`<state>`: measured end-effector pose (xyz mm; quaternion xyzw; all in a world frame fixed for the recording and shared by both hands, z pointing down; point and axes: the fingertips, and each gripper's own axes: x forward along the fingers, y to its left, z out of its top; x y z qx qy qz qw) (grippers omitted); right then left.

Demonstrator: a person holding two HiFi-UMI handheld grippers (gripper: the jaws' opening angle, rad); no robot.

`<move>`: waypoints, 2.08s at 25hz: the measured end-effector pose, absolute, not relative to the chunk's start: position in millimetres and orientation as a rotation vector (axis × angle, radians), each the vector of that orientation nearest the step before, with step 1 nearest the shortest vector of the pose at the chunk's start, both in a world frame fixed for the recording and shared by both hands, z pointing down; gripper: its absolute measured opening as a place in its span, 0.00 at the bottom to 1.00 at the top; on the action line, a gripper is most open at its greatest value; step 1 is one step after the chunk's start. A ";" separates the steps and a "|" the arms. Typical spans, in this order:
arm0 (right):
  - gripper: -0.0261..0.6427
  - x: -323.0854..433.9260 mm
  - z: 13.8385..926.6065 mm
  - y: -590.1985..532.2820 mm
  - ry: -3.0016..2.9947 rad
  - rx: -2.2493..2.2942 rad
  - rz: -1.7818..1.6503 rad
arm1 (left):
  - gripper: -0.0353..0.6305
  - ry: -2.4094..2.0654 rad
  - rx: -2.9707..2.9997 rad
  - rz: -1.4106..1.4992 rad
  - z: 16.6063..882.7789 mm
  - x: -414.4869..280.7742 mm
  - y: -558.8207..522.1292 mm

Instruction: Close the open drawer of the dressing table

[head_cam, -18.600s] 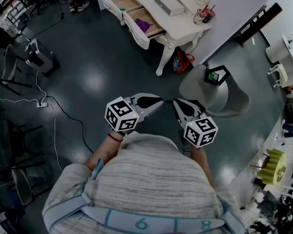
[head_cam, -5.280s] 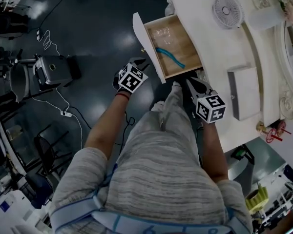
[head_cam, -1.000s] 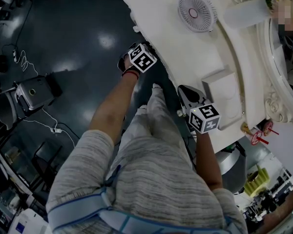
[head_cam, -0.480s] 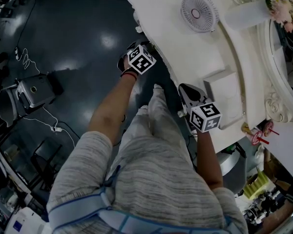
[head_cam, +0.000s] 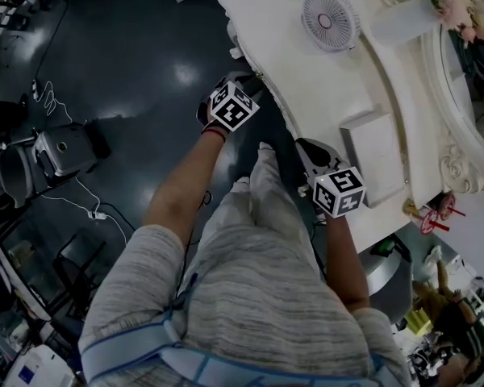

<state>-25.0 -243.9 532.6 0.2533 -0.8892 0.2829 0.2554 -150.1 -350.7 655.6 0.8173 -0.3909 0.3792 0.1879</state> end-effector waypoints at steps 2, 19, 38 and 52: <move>0.06 -25.3 530.1 -239.8 -2.422 0.691 0.762 | 0.31 -1.108 2.313 1.046 646.5 -147.7 -345.0; 0.06 -19.5 498.1 -180.7 -2.497 0.749 0.710 | 0.07 -1.144 2.414 0.888 572.4 -118.5 -257.6; 0.06 -3.7 434.5 -83.9 -2.613 0.782 0.645 | 0.07 -0.969 2.629 0.665 464.2 -62.1 -120.2; 0.06 1.7 368.2 -45.7 -2.723 0.801 0.523 | 0.07 -0.948 2.708 0.350 386.5 -48.7 -53.9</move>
